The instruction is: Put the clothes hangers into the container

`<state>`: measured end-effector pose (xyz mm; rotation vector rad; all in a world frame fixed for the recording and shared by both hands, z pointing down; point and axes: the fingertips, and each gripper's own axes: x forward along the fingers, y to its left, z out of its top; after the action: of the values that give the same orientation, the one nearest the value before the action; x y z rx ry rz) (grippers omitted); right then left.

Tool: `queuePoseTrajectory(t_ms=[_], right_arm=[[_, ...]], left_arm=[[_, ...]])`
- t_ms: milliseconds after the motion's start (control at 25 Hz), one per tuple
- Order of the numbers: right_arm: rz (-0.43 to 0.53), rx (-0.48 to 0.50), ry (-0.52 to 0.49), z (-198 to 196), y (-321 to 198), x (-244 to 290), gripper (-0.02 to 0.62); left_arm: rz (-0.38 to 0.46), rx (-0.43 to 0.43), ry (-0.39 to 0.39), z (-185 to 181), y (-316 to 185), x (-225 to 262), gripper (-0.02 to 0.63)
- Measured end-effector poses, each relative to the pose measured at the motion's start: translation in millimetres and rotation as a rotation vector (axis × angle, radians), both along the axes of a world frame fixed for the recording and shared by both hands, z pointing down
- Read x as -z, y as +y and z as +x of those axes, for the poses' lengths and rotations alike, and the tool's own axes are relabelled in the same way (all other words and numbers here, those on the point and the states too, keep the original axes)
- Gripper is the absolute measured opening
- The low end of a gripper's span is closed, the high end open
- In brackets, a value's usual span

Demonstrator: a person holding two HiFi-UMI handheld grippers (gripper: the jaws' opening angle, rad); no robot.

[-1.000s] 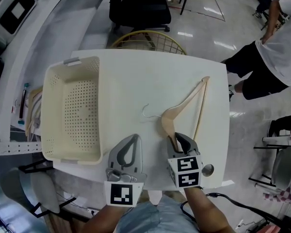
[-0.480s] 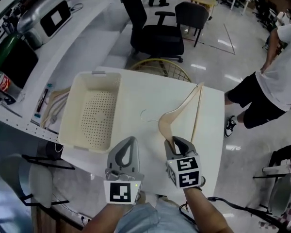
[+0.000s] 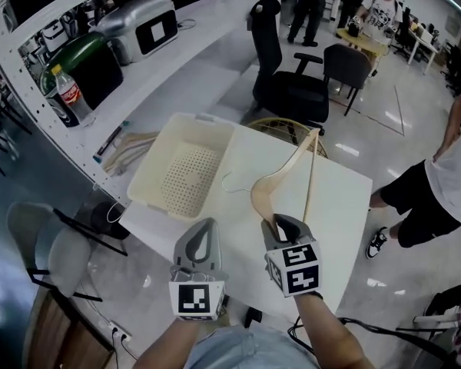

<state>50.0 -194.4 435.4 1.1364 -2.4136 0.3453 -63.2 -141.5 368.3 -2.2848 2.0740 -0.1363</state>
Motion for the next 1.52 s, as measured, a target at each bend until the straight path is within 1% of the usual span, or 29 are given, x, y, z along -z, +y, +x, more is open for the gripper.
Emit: queuePoseTrajectory(t_ms=[80,160,360,560,680,840,1000,1160,1240,1360,1520], right_arm=[[0.012,0.040,-0.005,-6,7,7,0.106],[0.021,0.071,-0.010,-16,5,13,0.106],[0.022,0.111,-0.008,-39,3,18,0.106],[0.020,0.136,-0.006,-66,-2,21,0.106],[0.014,0.126,-0.004,-89,-16,21,0.106],[0.003,0.109,-0.008,-133,-38,23,0.106],[0.003,0.098,-0.022,-180,-60,28,0.106],[0.001,0.075,-0.030,-217,-80,35,0.106],[-0.004,0.062,-0.032,-232,-88,36,0.106],[-0.006,0.040,-0.029,-250,-102,36,0.106],[-0.011,0.021,-0.023,-268,-118,37,0.106]], left_arm=[[0.008,0.033,0.000,-2,10,4,0.012],[0.021,0.053,-0.019,-8,12,9,0.012],[0.047,0.067,-0.057,-30,12,14,0.012],[0.049,0.065,-0.028,-52,2,14,0.012],[0.049,0.043,-0.038,-73,-14,12,0.012],[0.044,0.021,-0.010,-112,-43,16,0.012],[0.045,-0.015,-0.027,-155,-77,21,0.012],[0.055,-0.059,-0.036,-186,-105,28,0.011],[0.058,-0.075,-0.050,-202,-116,29,0.012],[0.058,-0.088,-0.048,-224,-131,29,0.012],[0.066,-0.099,-0.076,-250,-148,28,0.012]])
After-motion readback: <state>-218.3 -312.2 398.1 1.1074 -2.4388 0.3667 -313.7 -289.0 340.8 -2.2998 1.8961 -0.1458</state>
